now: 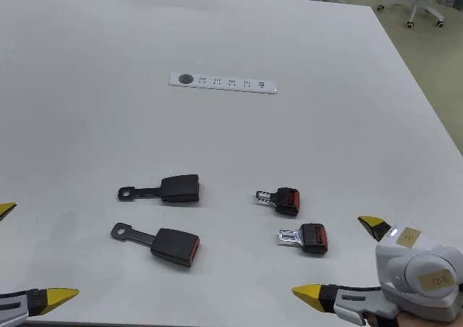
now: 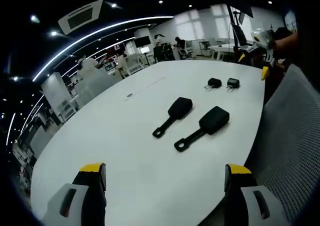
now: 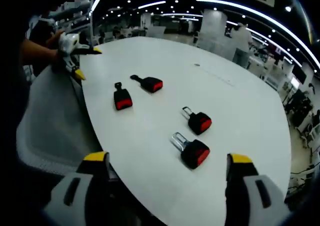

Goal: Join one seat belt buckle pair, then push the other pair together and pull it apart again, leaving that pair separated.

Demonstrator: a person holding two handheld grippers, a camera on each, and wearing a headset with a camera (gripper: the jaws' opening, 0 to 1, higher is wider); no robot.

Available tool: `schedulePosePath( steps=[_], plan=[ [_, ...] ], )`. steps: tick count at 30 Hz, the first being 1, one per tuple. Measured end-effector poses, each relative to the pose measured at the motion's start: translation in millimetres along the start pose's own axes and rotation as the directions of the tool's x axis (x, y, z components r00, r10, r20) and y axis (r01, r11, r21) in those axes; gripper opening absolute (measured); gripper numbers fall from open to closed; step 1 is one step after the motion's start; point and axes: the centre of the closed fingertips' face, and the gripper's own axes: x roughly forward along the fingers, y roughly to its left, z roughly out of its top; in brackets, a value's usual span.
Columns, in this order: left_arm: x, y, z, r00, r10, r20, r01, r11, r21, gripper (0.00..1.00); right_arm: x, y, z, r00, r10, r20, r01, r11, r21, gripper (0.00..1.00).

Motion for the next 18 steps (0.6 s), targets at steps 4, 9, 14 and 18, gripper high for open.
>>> schedulePosePath(
  steps=[4,9,14,18],
  plan=[
    [-0.1,-0.4,0.5,1.0000,-0.002,0.001,0.002,1.000,0.003,1.00,1.2,1.2,0.2,1.0000,0.007,-0.006,-0.007,1.000,-0.002,1.00],
    [0.2,-0.7,-0.1,1.0000,-0.005,0.000,0.005,1.000,0.003,1.00,2.0,2.8,0.9,0.9998,0.015,-0.013,-0.015,1.000,-0.003,1.00],
    [0.7,-1.3,-1.1,1.0000,-0.009,-0.005,0.009,1.000,0.005,1.00,2.9,2.9,-0.5,0.9995,0.019,-0.025,-0.019,1.000,-0.011,0.99],
    [1.3,-2.4,-2.7,0.9998,-0.013,-0.013,0.014,1.000,0.008,1.00,2.7,0.5,-0.6,0.9995,0.011,-0.029,-0.012,1.000,-0.020,0.97]
  ],
)
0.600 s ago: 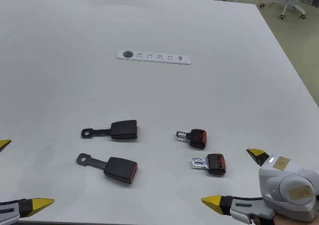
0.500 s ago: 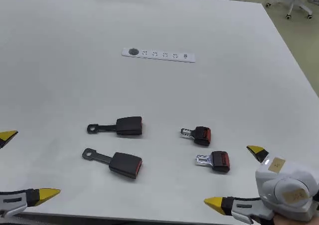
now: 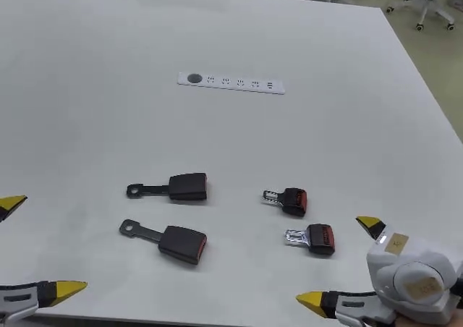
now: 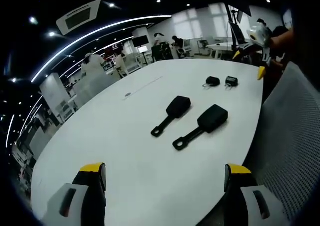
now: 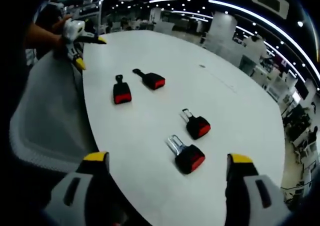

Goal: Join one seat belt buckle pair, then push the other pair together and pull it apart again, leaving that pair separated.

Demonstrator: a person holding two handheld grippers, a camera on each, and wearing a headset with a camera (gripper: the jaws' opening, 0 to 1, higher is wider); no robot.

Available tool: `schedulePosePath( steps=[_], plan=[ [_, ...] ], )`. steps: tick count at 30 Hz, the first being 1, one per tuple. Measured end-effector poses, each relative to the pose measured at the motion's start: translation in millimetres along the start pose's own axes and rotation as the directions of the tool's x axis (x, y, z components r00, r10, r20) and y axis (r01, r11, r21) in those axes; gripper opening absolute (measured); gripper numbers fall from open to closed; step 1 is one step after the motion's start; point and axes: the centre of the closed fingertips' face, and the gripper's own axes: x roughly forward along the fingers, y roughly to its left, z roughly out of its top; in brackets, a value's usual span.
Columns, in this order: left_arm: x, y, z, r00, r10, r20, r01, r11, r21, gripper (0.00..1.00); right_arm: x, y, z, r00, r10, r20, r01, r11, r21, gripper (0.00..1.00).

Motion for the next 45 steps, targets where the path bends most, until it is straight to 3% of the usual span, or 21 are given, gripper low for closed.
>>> schedulePosePath(
  steps=[9,19,45],
  plan=[
    [0.4,-2.3,-1.5,0.9999,-0.010,-0.009,0.010,1.000,0.009,0.99,1.1,2.3,-4.2,0.9998,0.016,-0.010,-0.016,1.000,0.017,0.89],
    [0.3,-9.6,-1.1,0.9990,-0.039,-0.022,0.041,0.997,0.063,0.91,0.4,5.0,-5.0,0.9995,0.031,-0.001,-0.031,0.999,0.017,0.81],
    [0.3,-9.2,-2.1,0.9990,-0.039,-0.023,0.040,0.998,0.044,0.90,-3.5,5.5,-10.4,1.0000,0.009,-0.001,-0.009,0.998,0.062,0.86]
  ],
)
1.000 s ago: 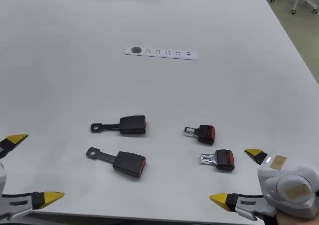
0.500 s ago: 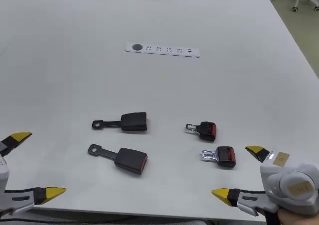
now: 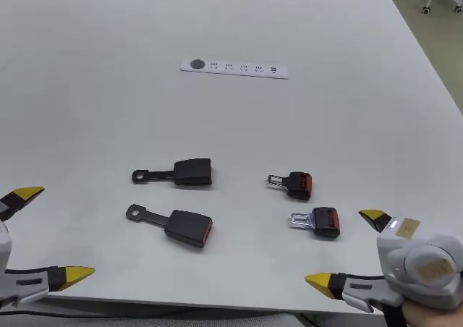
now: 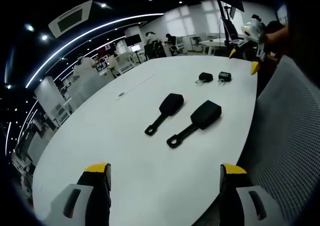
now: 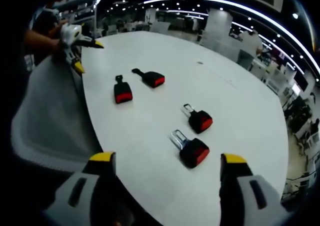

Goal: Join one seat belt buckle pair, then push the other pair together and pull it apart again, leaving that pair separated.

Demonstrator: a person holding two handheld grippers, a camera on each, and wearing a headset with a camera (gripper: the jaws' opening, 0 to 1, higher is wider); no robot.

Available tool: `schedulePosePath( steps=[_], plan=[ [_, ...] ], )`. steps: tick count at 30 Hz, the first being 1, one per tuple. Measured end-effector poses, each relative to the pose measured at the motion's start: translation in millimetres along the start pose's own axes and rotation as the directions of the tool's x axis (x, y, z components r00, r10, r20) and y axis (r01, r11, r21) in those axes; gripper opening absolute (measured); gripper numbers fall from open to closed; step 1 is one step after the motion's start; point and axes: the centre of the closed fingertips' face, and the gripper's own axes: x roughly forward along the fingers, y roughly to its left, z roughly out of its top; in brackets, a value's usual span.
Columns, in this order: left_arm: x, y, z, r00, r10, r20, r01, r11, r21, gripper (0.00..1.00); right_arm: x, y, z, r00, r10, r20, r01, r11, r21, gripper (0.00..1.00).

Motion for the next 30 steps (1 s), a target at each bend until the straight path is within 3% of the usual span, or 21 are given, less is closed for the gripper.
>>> schedulePosePath(
  steps=[3,7,14,18,19,21,27,30],
  plan=[
    [-1.8,-3.3,6.2,0.9998,-0.014,0.017,0.014,1.000,0.020,0.87,-2.3,-1.1,1.9,1.0000,0.006,0.006,-0.006,1.000,0.001,0.83],
    [-0.5,-8.9,2.0,0.9990,-0.041,-0.018,0.042,0.999,0.033,0.86,-6.8,-5.3,6.5,1.0000,0.001,0.001,-0.001,1.000,-0.028,0.78],
    [-3.1,-7.1,0.5,0.9986,-0.041,-0.033,0.042,0.998,0.051,0.83,-7.4,-4.0,10.2,0.9997,0.025,0.007,-0.025,0.998,-0.061,0.76],
    [-3.5,-12.6,-1.7,0.9959,-0.069,-0.058,0.075,0.992,0.101,0.80,-7.0,-3.7,10.6,0.9992,0.040,0.004,-0.039,0.996,-0.081,0.73],
    [-3.0,-17.2,-2.8,0.9924,-0.103,-0.067,0.111,0.986,0.121,0.78,-7.2,-4.9,10.4,0.9992,0.039,-0.001,-0.039,0.995,-0.095,0.72],
    [-1.3,-18.5,-7.5,0.9860,-0.123,-0.113,0.138,0.980,0.144,0.77,-7.5,-5.7,10.3,0.9989,0.047,-0.007,-0.047,0.993,-0.109,0.70],
    [6.9,-14.2,11.1,0.9841,-0.147,-0.099,0.162,0.973,0.166,0.73,-8.6,-10.1,8.4,0.9965,0.076,-0.036,-0.080,0.988,-0.131,0.62],
    [12.3,-21.9,25.5,0.9758,-0.197,-0.095,0.211,0.964,0.165,0.65,-9.5,-11.3,10.1,0.9949,0.094,-0.037,-0.099,0.985,-0.142,0.58]
  ],
)
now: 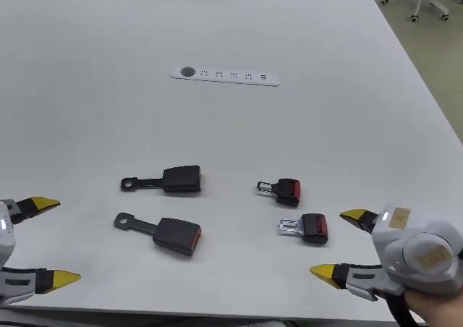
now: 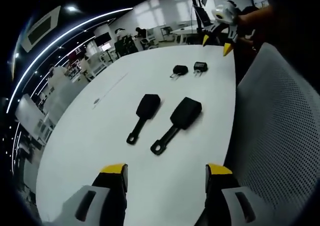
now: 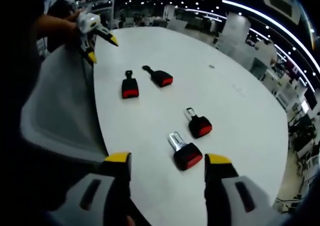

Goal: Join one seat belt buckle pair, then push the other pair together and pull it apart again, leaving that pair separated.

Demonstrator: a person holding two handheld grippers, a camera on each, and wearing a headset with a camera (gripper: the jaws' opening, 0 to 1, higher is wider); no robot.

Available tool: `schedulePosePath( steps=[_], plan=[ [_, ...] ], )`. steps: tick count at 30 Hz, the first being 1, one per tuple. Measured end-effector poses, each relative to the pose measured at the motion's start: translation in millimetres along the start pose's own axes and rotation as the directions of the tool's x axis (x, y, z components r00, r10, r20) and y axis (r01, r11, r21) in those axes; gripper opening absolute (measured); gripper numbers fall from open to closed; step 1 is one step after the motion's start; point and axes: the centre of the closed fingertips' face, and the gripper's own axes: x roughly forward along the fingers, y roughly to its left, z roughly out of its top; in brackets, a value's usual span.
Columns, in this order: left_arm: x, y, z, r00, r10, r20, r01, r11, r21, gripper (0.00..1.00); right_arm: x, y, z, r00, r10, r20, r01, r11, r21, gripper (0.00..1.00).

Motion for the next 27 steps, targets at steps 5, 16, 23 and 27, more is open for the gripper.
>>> schedulePosePath(
  steps=[5,16,23,27],
  plan=[
    [12.5,-5.1,20.5,0.9990,-0.039,0.019,0.039,0.999,0.037,0.63,1.5,2.4,-2.8,0.9992,0.028,-0.028,-0.029,0.998,-0.052,0.56],
    [56.0,-27.7,44.5,0.9909,-0.118,0.066,0.114,0.992,0.054,0.45,10.9,1.7,-10.5,0.9950,0.081,-0.059,-0.085,0.994,-0.071,0.53],
    [73.6,-35.5,50.3,0.9862,-0.156,0.055,0.152,0.985,0.080,0.45,21.1,-9.1,-18.9,0.9915,0.095,-0.088,-0.104,0.989,-0.106,0.51],
    [89.3,-40.2,47.9,0.9804,-0.193,0.036,0.189,0.976,0.107,0.46,26.4,-17.2,-24.8,0.9877,0.105,-0.116,-0.121,0.983,-0.140,0.48]
  ],
)
